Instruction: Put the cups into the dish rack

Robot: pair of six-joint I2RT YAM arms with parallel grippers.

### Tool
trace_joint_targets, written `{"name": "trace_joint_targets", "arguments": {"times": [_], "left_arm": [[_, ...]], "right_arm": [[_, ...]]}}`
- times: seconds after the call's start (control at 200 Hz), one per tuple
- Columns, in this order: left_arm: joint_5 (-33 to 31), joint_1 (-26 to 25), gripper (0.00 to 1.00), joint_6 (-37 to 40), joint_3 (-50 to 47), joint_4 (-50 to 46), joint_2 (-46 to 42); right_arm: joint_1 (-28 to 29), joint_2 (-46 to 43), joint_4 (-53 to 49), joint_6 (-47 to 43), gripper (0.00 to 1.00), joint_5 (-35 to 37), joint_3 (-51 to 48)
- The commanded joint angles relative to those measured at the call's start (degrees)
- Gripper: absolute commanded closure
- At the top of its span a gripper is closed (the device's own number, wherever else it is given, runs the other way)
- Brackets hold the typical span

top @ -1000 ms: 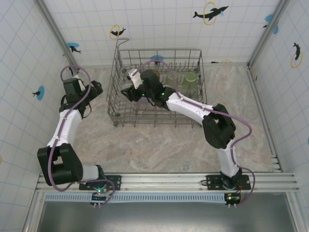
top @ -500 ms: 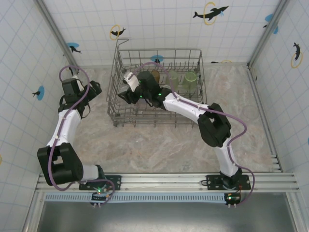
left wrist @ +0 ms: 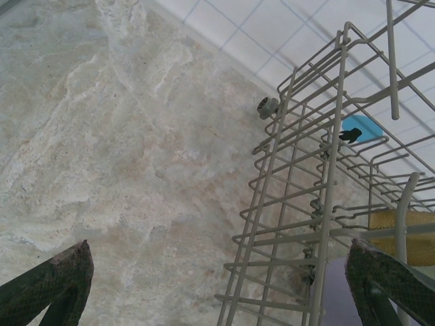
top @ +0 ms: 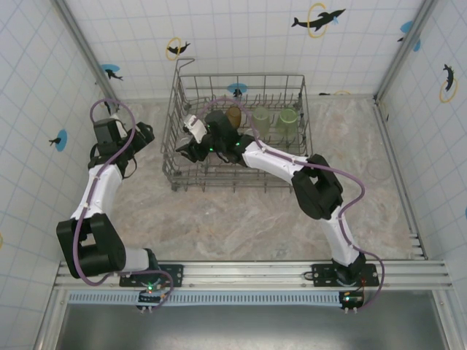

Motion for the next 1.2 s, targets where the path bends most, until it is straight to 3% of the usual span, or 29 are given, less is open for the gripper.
{"name": "trace_joint_targets", "arguments": {"times": [0.0, 0.561, 0.706, 0.856, 0.936, 1.191], "left_arm": [[1.3, 0.5, 0.03, -0.2, -0.4, 0.2, 0.6], [1.6, 0.5, 0.03, -0.2, -0.4, 0.3, 0.7], [1.7, 0.5, 0.03, -0.2, -0.4, 0.3, 0.7], [1.6, 0.5, 0.03, -0.2, -0.4, 0.3, 0.6], [1.8, 0.5, 0.03, -0.3, -0.4, 0.3, 0.6], [2.2, 0.5, 0.03, -0.5, -0.4, 0.4, 0.8]], "right_arm": [[0.4, 1.2, 3.5, -0.3, 0.58, -4.5, 3.2], [1.7, 3.8, 1.7, -2.3, 0.59, -8.9, 2.8], [2.4, 4.0, 1.9, -3.2, 0.58, -8.4, 2.8], [3.6, 4.2, -2.4, -8.1, 0.58, -3.1, 3.0], [3.9, 4.3, -3.9, -9.2, 0.5, 0.6, 2.9], [4.2, 3.5, -3.3, -7.3, 0.24, 0.2, 2.9]]}}
